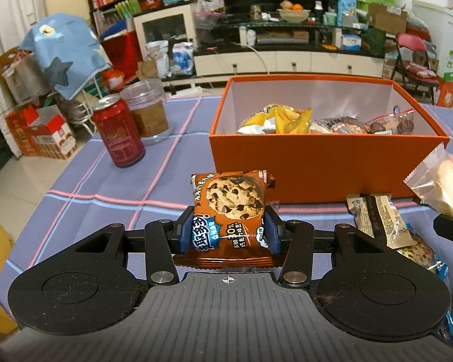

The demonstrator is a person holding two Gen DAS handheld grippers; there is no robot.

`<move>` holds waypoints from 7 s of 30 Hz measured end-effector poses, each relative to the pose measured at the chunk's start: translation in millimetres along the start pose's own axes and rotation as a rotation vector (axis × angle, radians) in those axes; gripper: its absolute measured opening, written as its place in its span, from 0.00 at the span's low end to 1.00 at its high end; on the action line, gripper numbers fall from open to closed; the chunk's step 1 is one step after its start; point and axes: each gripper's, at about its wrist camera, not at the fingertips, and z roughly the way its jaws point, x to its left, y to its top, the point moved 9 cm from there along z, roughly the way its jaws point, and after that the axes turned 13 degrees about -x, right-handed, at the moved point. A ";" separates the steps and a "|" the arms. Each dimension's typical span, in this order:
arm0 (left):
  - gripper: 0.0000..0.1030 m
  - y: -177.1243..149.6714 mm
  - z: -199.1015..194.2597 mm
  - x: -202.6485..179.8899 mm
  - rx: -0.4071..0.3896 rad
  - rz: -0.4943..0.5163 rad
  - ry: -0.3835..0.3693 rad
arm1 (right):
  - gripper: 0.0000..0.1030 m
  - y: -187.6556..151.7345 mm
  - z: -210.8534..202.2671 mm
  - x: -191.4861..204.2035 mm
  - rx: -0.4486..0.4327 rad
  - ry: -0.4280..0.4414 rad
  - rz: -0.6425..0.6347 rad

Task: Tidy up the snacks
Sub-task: 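Carry both packets over the orange box and open both grippers to release them, then reach back to the table and grasp the blue wafer bag with the right gripper, then grasp the clear bread stick bag with the left gripper while the right holds the blue bag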

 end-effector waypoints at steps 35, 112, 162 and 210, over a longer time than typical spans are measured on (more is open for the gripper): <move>0.18 14.1 -10.3 12.2 -0.039 -0.066 -0.012 | 0.58 17.2 -11.0 -4.6 -0.052 -0.007 0.023; 0.39 -71.9 -59.9 -75.4 0.067 0.251 -0.565 | 0.67 -87.9 -52.5 38.1 0.173 0.078 0.110; 0.57 -94.8 -28.2 -46.7 0.195 0.033 -0.316 | 0.62 -95.7 -33.7 37.2 0.210 0.075 0.075; 0.63 -97.1 -28.0 -53.6 0.214 0.042 -0.273 | 0.64 -94.8 -31.3 39.6 0.213 0.076 0.076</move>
